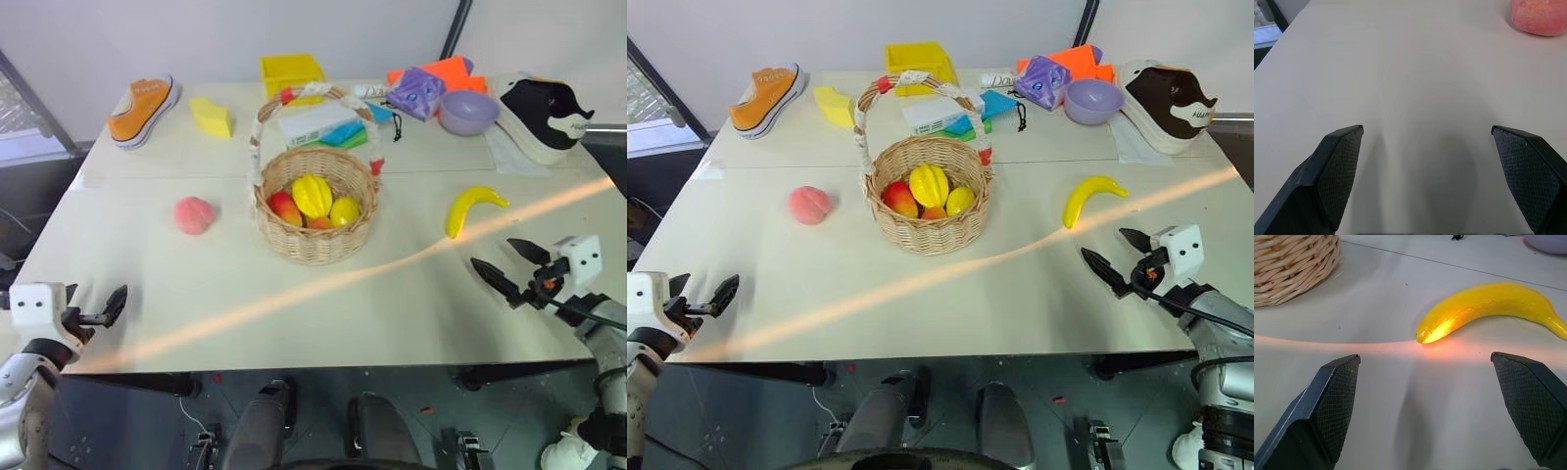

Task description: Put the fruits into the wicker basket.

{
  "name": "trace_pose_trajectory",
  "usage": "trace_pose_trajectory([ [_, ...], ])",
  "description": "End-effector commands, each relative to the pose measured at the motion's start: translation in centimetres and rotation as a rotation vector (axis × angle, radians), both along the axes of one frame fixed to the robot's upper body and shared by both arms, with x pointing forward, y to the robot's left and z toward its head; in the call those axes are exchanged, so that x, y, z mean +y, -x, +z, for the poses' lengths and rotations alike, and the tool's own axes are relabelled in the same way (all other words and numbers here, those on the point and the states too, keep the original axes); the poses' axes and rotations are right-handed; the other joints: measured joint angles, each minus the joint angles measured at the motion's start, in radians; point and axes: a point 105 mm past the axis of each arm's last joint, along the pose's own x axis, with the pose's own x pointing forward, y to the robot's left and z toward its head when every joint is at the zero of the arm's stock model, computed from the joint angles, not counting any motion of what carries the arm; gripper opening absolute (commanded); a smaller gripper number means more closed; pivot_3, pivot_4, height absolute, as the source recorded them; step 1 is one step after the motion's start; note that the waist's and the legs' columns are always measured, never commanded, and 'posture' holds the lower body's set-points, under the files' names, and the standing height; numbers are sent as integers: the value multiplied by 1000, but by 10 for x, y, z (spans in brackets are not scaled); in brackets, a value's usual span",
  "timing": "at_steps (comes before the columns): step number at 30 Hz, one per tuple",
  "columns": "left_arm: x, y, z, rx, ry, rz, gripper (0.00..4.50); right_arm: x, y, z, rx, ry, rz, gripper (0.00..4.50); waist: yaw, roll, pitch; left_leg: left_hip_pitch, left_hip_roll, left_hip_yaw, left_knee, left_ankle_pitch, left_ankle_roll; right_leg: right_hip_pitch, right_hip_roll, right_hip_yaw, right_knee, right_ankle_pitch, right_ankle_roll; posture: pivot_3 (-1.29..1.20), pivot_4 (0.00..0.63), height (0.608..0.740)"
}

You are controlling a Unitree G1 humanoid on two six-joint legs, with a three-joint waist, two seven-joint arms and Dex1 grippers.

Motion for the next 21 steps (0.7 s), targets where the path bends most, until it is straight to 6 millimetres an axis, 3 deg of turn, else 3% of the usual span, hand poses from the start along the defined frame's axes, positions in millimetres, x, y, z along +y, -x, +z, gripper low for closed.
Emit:
trace_pose_trajectory([
  [1,1,-1,17,-65,-30,7,4500,4,-2,11,-46,15,14,4475,0,0,0,0,0,0,0,0,0,0,0,0,0,0,0,0,150,740],
  [8,-11,-18,34,-110,-9,-30,4500,27,-1,23,-70,33,117,4475,0,0,0,0,0,0,0,0,0,0,0,0,0,0,0,0,150,740],
  [11,-28,-31,48,-141,-7,-100,4500,53,2,32,-62,38,242,4475,0,0,0,0,0,0,0,0,0,0,0,0,0,0,0,0,150,740],
  [17,-53,-55,54,-97,-47,-177,4500,105,22,44,-19,66,502,4475,1,0,0,0,0,0,0,0,0,0,0,0,0,0,0,0,150,740],
  [21,-71,-89,61,-87,-86,-175,4500,166,45,55,-36,93,759,4475,1,-1,0,-1,0,0,0,0,0,0,1,0,0,0,0,0,150,740],
])
